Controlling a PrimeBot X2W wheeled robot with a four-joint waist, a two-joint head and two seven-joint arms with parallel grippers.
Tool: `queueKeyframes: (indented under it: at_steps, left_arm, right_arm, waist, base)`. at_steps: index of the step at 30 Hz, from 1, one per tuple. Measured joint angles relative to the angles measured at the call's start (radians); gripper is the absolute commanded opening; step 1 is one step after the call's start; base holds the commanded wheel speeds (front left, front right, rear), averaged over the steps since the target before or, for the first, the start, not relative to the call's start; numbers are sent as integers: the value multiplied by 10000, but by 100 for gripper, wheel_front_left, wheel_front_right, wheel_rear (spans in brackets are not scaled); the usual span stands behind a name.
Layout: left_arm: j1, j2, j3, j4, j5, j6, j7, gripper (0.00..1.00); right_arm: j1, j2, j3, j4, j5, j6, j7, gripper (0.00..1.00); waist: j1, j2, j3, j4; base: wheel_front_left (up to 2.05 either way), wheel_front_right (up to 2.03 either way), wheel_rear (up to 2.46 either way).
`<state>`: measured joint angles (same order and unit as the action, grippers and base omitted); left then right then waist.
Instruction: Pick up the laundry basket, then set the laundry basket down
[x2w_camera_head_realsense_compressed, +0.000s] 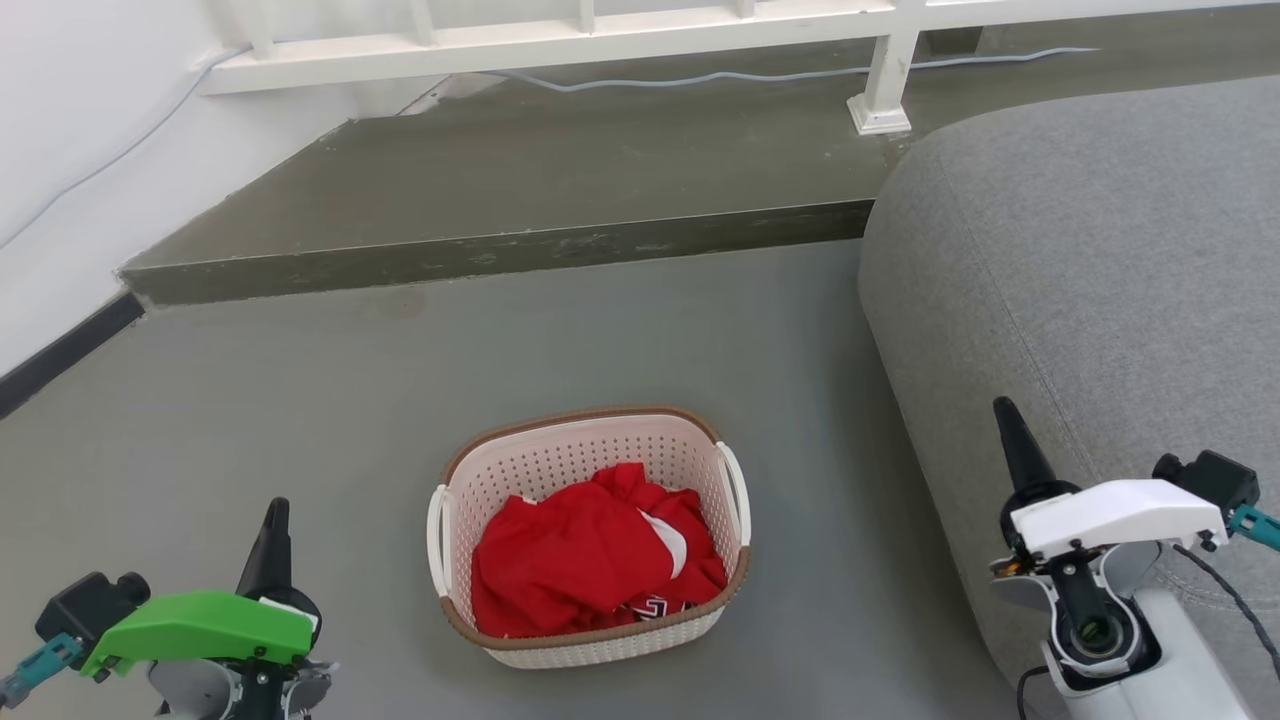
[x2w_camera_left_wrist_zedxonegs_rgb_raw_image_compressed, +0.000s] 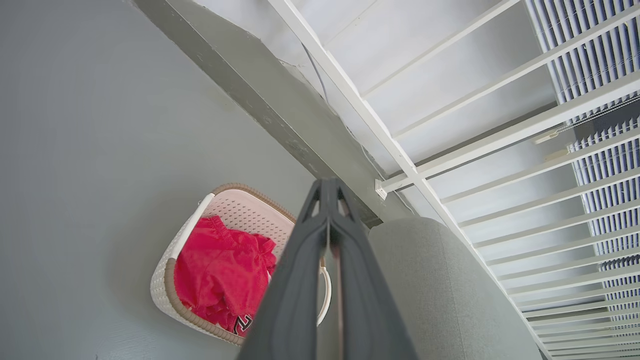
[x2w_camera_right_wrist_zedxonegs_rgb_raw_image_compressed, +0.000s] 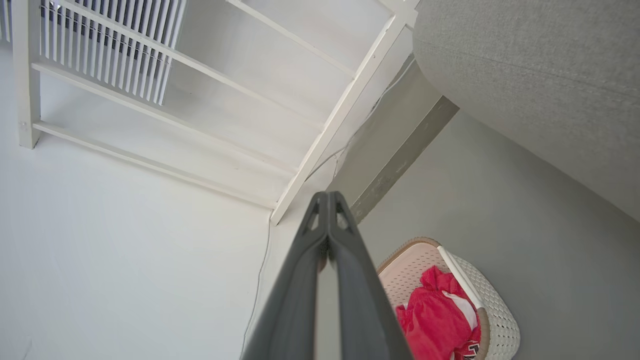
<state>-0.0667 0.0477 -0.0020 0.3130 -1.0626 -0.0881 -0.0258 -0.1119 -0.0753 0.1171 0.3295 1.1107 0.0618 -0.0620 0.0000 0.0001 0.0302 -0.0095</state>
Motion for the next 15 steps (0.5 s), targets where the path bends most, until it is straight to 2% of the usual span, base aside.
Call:
queueKeyframes:
  at_steps: [15]
  left_arm:
    - [0,-23,332,-92,-1914,-102,531,0]
  right_arm:
    - [133,48,-780,-132,1894,209,514,0]
  waist:
    - [0,0,-102,35]
  base:
    - [0,0,0]
